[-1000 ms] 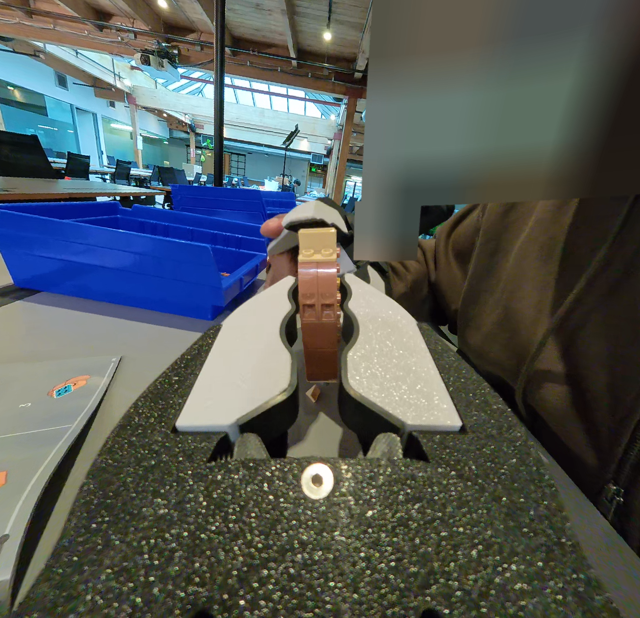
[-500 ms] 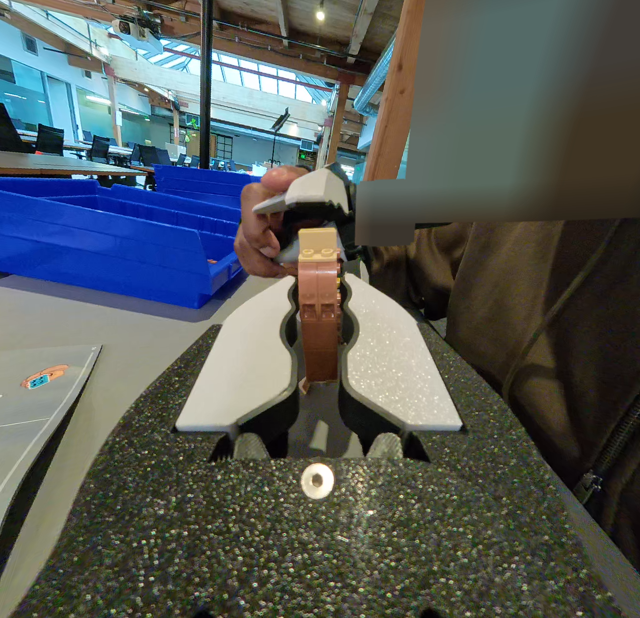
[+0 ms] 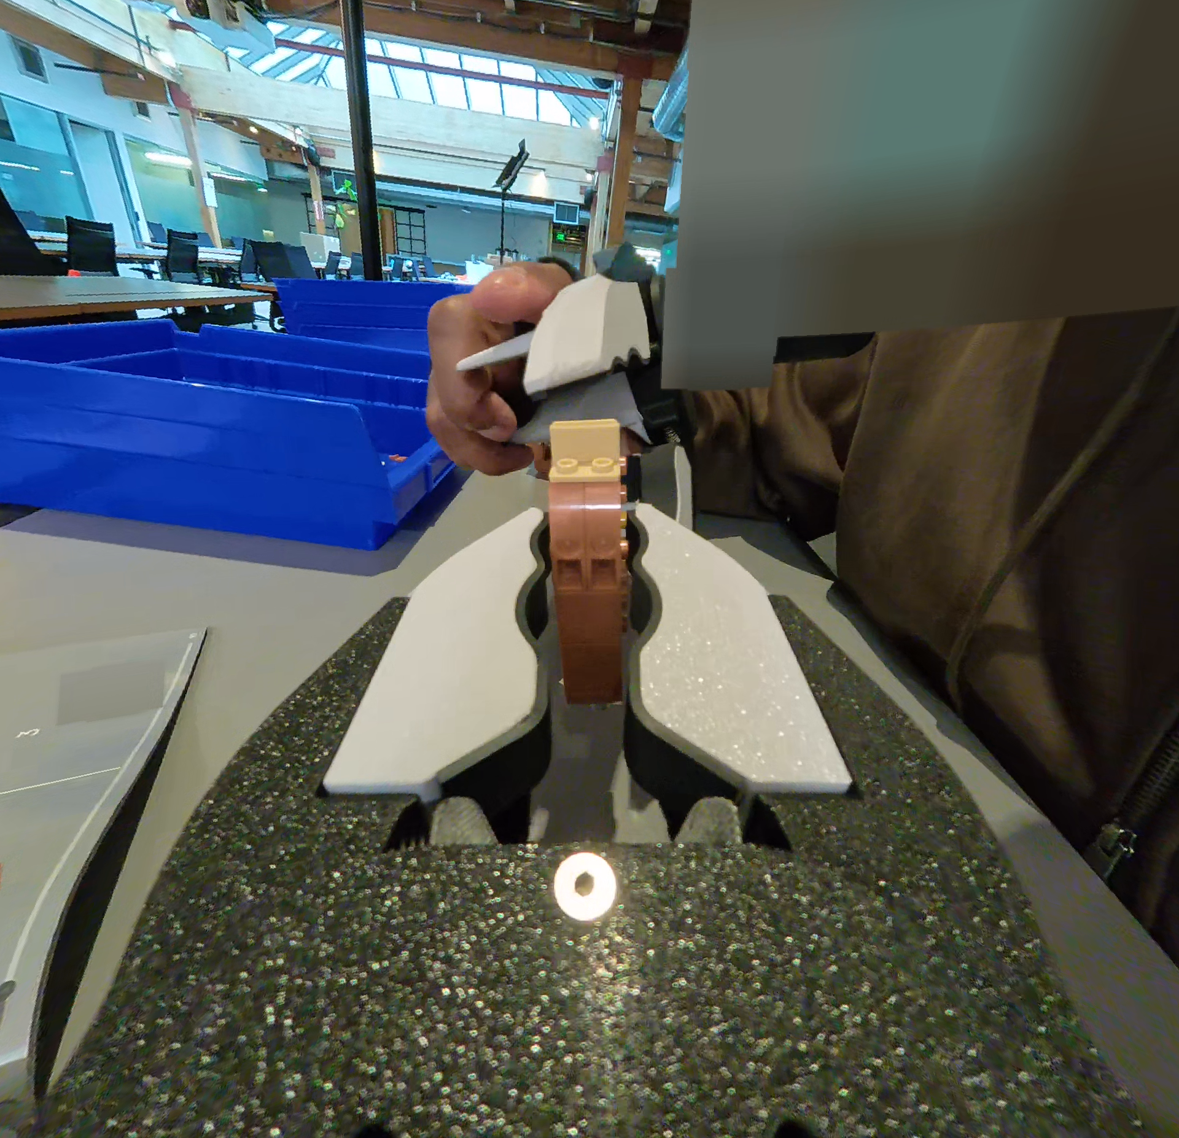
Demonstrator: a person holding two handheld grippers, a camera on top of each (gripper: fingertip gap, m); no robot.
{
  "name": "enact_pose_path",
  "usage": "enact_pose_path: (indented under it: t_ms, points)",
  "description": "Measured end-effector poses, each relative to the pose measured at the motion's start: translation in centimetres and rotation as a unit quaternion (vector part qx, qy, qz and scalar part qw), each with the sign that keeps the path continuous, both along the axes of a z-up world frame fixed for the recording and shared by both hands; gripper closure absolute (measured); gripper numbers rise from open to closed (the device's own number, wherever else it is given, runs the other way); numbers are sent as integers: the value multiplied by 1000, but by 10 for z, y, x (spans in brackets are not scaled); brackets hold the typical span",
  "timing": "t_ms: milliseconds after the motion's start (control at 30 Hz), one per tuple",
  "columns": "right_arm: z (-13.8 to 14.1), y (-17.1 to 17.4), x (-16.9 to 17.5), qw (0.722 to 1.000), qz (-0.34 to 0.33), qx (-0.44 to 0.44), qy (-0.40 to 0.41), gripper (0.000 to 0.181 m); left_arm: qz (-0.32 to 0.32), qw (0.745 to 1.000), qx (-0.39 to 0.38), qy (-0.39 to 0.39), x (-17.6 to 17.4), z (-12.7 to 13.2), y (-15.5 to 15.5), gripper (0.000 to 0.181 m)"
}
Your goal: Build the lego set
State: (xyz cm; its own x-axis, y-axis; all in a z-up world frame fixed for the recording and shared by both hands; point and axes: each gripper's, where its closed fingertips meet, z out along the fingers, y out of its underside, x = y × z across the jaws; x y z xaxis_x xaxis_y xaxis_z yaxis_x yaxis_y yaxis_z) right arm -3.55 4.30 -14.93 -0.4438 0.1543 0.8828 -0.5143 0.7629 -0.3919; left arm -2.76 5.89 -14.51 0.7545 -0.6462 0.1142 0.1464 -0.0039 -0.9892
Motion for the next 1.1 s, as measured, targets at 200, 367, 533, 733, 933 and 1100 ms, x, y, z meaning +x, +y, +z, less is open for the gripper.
enact_pose_path:
  t_ms: [200, 367, 533, 733, 933, 1100]
  points:
    - [6, -6, 3, 1000, 6, -2, 11, 97, 2, 1000, 0, 3, -1, 0, 0, 159]
    - [2, -8, 2, 1000, 4, 6, 1, 99, -2, 1000, -3, 11, 2, -3, 0, 159]
    - [-4, -8, 2, 1000, 2, 12, -11, 103, -1, 1000, -6, 18, 2, -5, 1, 159]
    - [-3, -7, 2, 1000, 0, 12, -9, 106, -2, 1000, -5, 15, 2, -4, 0, 160]
    - [-3, -7, 2, 1000, -1, 12, -6, 107, -2, 1000, -4, 18, 3, -4, 0, 160]
    - [-2, -7, 2, 1000, 0, 10, -1, 108, -1, 1000, -2, 18, 3, -4, 0, 160]
